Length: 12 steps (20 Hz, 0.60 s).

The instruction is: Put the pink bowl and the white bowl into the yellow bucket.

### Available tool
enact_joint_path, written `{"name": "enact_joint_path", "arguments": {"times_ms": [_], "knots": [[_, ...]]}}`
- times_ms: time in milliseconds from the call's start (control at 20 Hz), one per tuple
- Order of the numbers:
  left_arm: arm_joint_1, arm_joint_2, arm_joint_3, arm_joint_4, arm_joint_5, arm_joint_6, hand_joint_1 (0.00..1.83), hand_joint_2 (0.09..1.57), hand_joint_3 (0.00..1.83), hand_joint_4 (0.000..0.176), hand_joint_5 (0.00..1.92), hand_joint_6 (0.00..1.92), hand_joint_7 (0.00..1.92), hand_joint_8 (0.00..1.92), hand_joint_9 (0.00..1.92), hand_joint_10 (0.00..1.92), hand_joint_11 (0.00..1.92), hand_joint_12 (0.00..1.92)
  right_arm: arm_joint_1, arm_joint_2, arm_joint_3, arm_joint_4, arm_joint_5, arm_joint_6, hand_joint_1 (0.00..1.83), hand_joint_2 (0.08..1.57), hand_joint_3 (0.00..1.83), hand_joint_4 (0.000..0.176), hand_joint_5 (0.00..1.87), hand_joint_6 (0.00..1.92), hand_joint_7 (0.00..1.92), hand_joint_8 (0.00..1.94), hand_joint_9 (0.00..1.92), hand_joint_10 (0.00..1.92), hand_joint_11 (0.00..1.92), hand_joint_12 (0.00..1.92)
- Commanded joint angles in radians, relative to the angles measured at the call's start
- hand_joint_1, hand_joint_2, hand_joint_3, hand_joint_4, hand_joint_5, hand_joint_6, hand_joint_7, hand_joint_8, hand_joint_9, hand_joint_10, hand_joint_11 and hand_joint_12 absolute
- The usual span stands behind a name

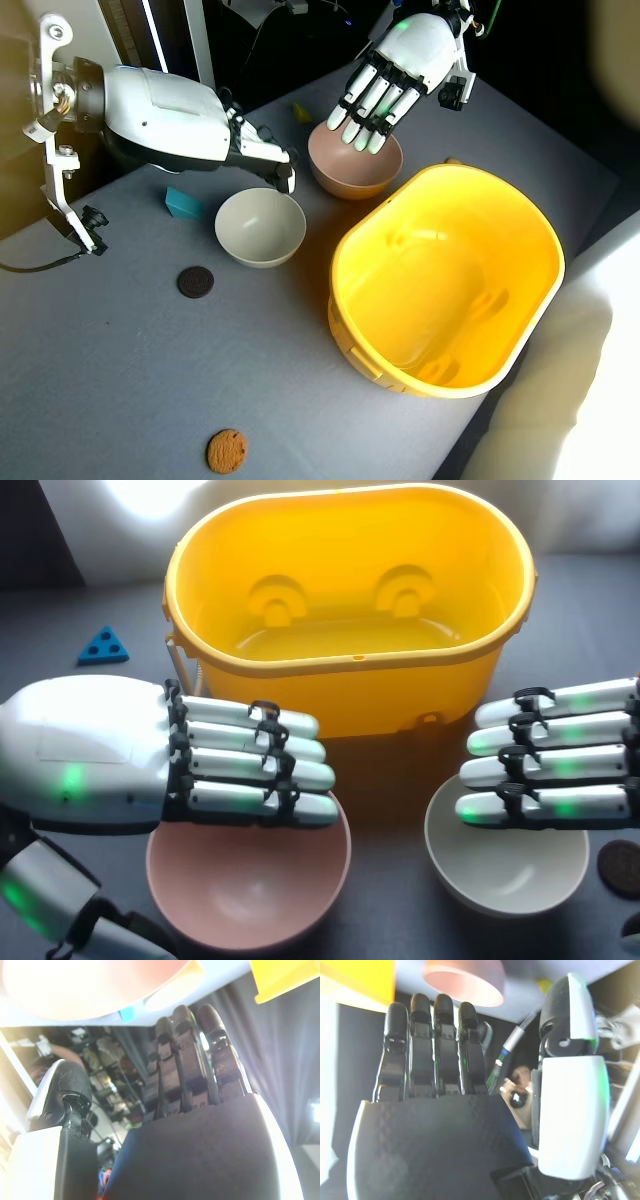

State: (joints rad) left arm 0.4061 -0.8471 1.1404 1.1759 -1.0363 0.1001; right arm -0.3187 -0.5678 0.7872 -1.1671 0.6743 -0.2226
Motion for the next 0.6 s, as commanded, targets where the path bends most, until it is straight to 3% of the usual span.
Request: {"name": "enact_joint_path", "arguments": {"times_ms": [0, 150, 550], "knots": [[-0.010, 0.013, 0.002, -0.067, -0.076, -0.004, 0.00, 1.10, 0.06, 0.000, 0.00, 0.00, 0.00, 0.00, 0.00, 0.00, 0.00, 0.00, 0.000, 0.009, 0.009, 0.047, 0.108, 0.000, 0.00, 1.23, 0.05, 0.000, 0.00, 0.00, 0.00, 0.00, 0.00, 0.00, 0.00, 0.00], [-0.015, 0.013, 0.000, -0.057, -0.075, -0.007, 0.00, 1.12, 0.06, 0.000, 0.00, 0.00, 0.00, 0.00, 0.00, 0.00, 0.00, 0.00, -0.016, 0.001, 0.054, 0.033, 0.171, -0.020, 0.00, 1.31, 0.03, 0.000, 0.01, 0.00, 0.00, 0.00, 0.00, 0.00, 0.00, 0.00], [-0.018, 0.012, 0.003, -0.031, -0.075, -0.024, 0.00, 1.15, 0.02, 0.000, 0.00, 0.00, 0.00, 0.00, 0.00, 0.00, 0.00, 0.00, -0.099, -0.045, 0.132, 0.010, 0.245, -0.237, 0.00, 1.29, 0.01, 0.000, 0.02, 0.01, 0.01, 0.00, 0.00, 0.00, 0.00, 0.00]]}}
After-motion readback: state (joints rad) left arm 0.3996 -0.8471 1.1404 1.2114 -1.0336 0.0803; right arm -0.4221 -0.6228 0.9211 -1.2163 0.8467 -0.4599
